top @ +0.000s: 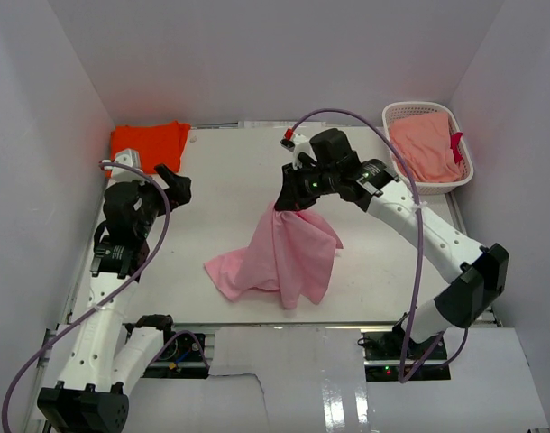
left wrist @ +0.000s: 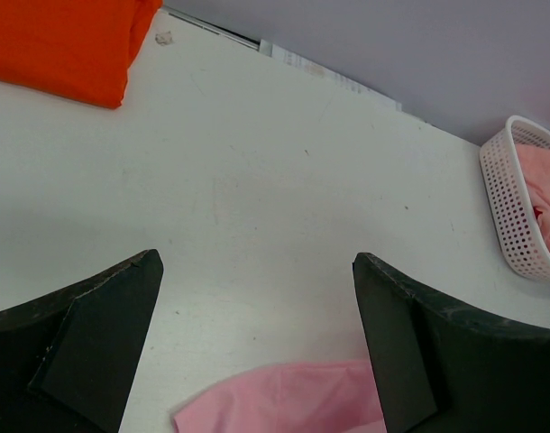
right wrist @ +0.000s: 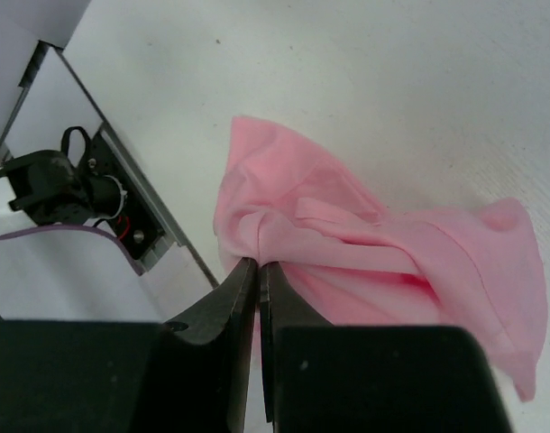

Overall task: Fold and stack the t-shirts
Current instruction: Move the tshirt to the center of the board

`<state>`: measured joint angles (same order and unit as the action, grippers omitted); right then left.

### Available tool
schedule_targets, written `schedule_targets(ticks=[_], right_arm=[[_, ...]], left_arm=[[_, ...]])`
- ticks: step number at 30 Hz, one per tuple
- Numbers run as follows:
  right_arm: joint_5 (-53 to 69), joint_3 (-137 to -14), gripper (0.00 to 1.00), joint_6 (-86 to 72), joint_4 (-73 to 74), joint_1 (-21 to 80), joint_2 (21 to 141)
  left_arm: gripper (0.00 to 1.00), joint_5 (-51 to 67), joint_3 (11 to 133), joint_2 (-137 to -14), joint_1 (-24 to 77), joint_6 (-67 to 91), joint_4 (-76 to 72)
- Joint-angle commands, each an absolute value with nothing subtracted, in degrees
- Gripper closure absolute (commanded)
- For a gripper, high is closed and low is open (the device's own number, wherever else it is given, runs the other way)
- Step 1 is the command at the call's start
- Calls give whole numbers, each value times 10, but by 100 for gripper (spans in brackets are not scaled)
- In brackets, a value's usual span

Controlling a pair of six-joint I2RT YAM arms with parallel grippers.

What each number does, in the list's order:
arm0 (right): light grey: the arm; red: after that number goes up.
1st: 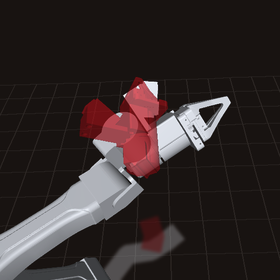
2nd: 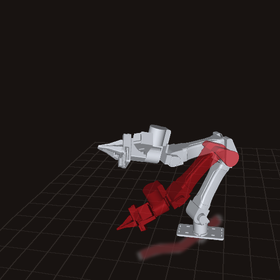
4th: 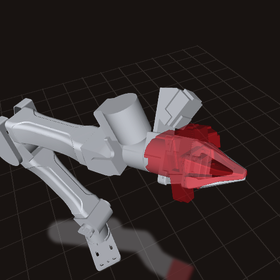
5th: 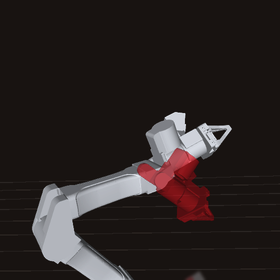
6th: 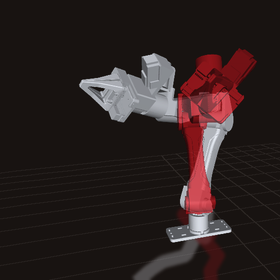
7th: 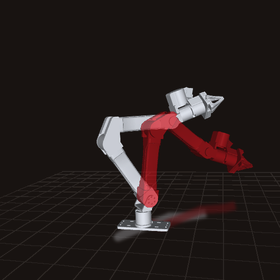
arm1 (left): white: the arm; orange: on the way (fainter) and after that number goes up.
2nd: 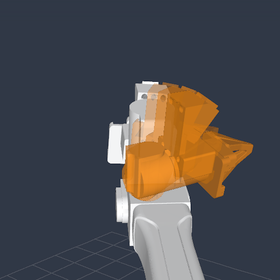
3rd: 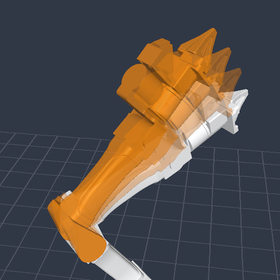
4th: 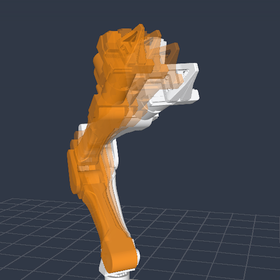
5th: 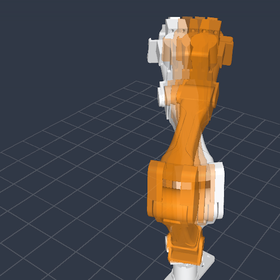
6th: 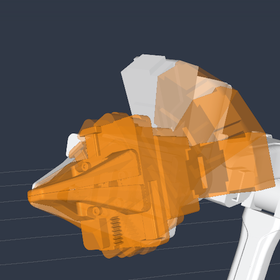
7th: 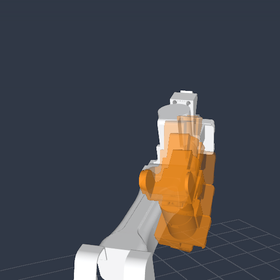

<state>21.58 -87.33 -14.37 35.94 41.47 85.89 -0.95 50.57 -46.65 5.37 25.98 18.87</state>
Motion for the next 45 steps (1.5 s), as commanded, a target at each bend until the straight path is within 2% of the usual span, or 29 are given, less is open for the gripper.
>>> schedule_targets(ticks=[1,13,17,28,36,39,45], right_arm=[[183,-907,92,-143,332,406,908],[115,-947,92,-137,316,340,1077],[76,-919,92,-138,302,328,1065],[98,-937,92,-130,297,288,1085],[120,-890,92,-131,271,290,1057],[123,-876,92,-124,268,294,1049],[121,-859,92,-117,265,305,1037]], left_arm=[[2,31,492,-439,51,265,192],[2,113,434,-424,51,298,192],[2,150,418,-453,52,304,186],[3,193,343,-538,64,333,102],[6,199,352,-663,65,362,13],[13,191,370,-704,65,368,-13],[13,172,407,-784,66,360,-41]])
